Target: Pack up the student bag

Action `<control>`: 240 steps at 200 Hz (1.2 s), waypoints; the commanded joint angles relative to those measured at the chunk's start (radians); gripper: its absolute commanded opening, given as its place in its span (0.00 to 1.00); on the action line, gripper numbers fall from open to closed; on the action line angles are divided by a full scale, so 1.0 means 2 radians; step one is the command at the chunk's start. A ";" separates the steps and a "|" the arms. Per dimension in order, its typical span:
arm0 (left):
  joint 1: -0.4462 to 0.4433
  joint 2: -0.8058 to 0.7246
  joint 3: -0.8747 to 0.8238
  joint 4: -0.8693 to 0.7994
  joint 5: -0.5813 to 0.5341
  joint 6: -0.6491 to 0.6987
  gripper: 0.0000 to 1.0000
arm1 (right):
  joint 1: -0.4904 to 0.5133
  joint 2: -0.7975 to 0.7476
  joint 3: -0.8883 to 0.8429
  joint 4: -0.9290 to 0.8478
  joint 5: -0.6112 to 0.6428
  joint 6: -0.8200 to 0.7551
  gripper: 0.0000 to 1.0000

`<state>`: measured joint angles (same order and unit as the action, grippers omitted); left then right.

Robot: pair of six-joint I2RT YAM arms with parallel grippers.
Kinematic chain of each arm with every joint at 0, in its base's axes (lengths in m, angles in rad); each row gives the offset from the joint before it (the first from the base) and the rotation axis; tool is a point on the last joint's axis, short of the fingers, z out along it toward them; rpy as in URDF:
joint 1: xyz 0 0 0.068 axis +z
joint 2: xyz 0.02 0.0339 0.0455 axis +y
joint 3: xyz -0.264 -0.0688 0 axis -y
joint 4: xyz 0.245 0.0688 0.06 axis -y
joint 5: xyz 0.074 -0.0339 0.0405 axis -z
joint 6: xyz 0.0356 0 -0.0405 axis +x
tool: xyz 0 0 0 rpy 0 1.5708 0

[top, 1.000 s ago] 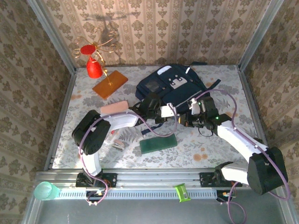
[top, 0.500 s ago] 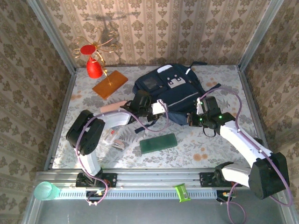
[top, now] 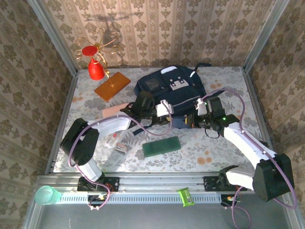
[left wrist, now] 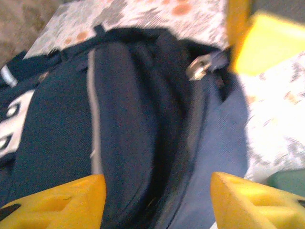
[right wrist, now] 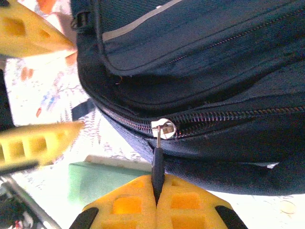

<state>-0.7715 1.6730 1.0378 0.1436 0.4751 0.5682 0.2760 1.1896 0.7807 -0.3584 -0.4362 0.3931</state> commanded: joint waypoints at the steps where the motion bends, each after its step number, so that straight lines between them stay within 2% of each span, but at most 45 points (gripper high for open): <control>1: -0.023 0.016 0.030 -0.031 0.016 -0.003 0.59 | 0.006 -0.006 0.014 0.048 -0.056 0.006 0.00; 39: -0.036 0.061 0.083 -0.061 0.002 -0.001 0.53 | 0.009 -0.014 0.009 0.050 -0.058 0.009 0.00; 51: -0.035 0.067 0.087 -0.062 0.001 -0.006 0.46 | 0.009 -0.018 0.004 0.050 -0.055 0.010 0.00; 87: -0.025 0.060 0.075 -0.071 -0.007 -0.012 0.16 | 0.003 -0.028 -0.001 0.019 -0.009 0.002 0.00; 101: -0.014 0.051 0.064 -0.071 -0.004 -0.014 0.10 | -0.001 -0.029 -0.001 0.005 0.015 -0.001 0.00; 173: 0.035 0.002 0.020 -0.061 0.025 -0.015 0.07 | -0.033 -0.029 -0.008 -0.041 0.137 -0.017 0.00; 199: 0.050 -0.006 0.008 -0.052 0.023 -0.024 0.06 | -0.034 -0.024 -0.007 -0.040 0.147 -0.019 0.00; 216: 0.057 -0.011 -0.001 -0.043 0.017 -0.031 0.07 | -0.032 -0.026 -0.009 -0.019 0.110 -0.025 0.00; 225: 0.058 -0.013 -0.005 -0.036 0.010 -0.032 0.10 | -0.028 -0.030 -0.012 -0.006 0.086 -0.026 0.00; 240: 0.055 -0.020 -0.012 -0.026 0.006 -0.035 0.26 | -0.020 -0.038 -0.015 0.008 0.063 -0.025 0.00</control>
<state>-0.6949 1.6871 1.0370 0.0483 0.5423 0.5262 0.2390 1.1572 0.7696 -0.3653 -0.2974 0.3607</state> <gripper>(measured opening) 0.147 0.067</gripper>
